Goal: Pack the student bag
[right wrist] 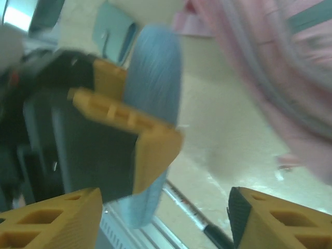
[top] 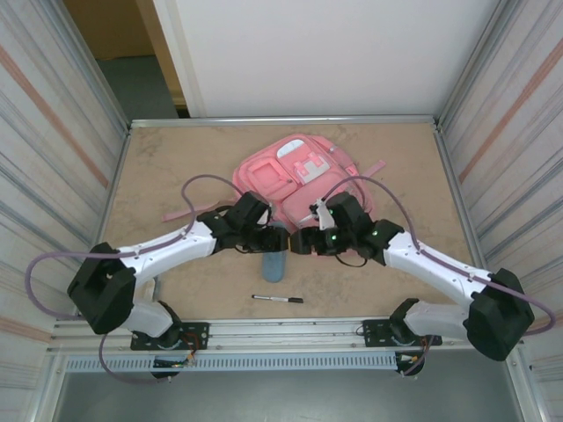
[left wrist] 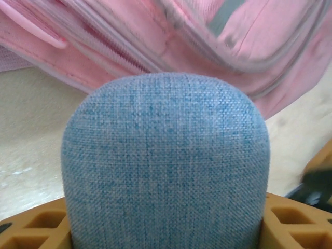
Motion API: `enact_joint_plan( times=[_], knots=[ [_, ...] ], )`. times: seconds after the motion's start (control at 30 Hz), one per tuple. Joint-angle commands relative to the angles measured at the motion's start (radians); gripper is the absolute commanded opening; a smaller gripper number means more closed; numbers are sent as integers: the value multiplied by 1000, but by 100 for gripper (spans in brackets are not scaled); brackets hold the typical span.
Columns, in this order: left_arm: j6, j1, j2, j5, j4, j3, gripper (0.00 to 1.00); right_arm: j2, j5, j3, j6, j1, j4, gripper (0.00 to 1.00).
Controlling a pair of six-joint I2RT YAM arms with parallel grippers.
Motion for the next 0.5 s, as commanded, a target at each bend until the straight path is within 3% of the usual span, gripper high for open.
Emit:
enact_joint_plan(
  times=[0.0, 0.17, 0.37, 0.4, 0.47],
  knots=[
    [-172, 21, -48, 95, 159, -62, 48, -60, 89, -55, 45, 76, 118, 69],
    [-234, 36, -110, 102, 195, -94, 47, -11, 177, -57, 57, 178, 162, 70],
    [-357, 26, -181, 143, 366, -180, 46, 118, 212, -4, 79, 200, 190, 70],
    [-362, 23, -187, 144, 366, -180, 46, 128, 214, 8, 79, 200, 187, 69],
    [-353, 2, -199, 132, 350, -172, 48, 151, 210, 38, 73, 200, 185, 57]
  ],
)
